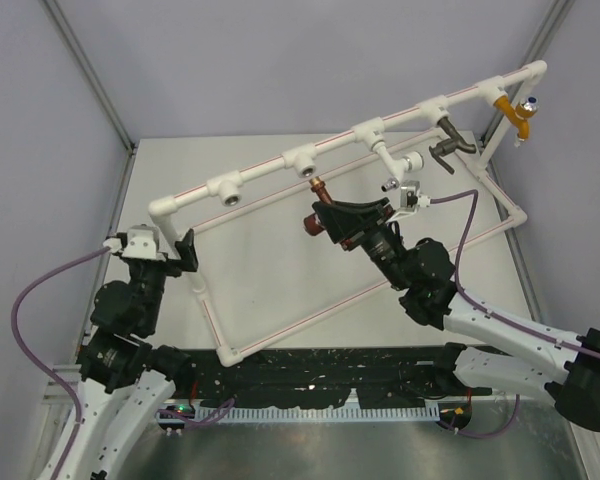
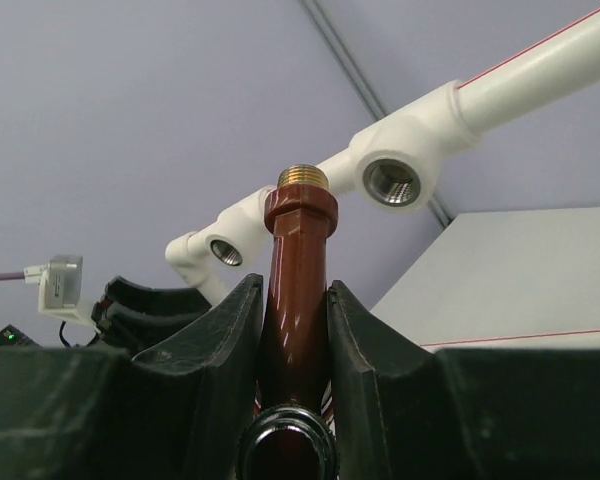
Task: Install the water faucets
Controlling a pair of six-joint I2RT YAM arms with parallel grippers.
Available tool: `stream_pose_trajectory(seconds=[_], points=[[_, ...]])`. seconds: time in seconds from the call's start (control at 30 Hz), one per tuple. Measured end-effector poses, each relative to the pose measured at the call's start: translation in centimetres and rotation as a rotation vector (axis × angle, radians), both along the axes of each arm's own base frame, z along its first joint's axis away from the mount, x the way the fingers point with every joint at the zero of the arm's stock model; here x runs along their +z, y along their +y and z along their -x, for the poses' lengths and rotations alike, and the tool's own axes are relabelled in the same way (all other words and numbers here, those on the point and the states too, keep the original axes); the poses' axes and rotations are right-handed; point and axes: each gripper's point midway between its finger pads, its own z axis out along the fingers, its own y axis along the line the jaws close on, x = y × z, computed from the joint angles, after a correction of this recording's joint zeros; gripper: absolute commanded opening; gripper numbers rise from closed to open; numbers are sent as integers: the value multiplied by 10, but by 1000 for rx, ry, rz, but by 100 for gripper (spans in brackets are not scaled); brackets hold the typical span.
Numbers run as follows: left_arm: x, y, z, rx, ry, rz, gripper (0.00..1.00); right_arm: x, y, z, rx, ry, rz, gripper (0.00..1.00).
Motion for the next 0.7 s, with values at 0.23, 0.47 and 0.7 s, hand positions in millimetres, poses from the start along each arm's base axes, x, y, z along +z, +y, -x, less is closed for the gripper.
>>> stream_pose_trajectory(seconds=[0.23, 0.47, 0.7], points=[[59, -19, 35, -185, -177, -1, 98, 4, 23, 17, 156, -49, -22, 5], [67, -83, 56, -556, -191, 66, 98, -3, 41, 27, 282, -27, -79, 5], [55, -147, 53, -864, -70, 229, 98, -9, 48, 32, 344, -7, -113, 5]])
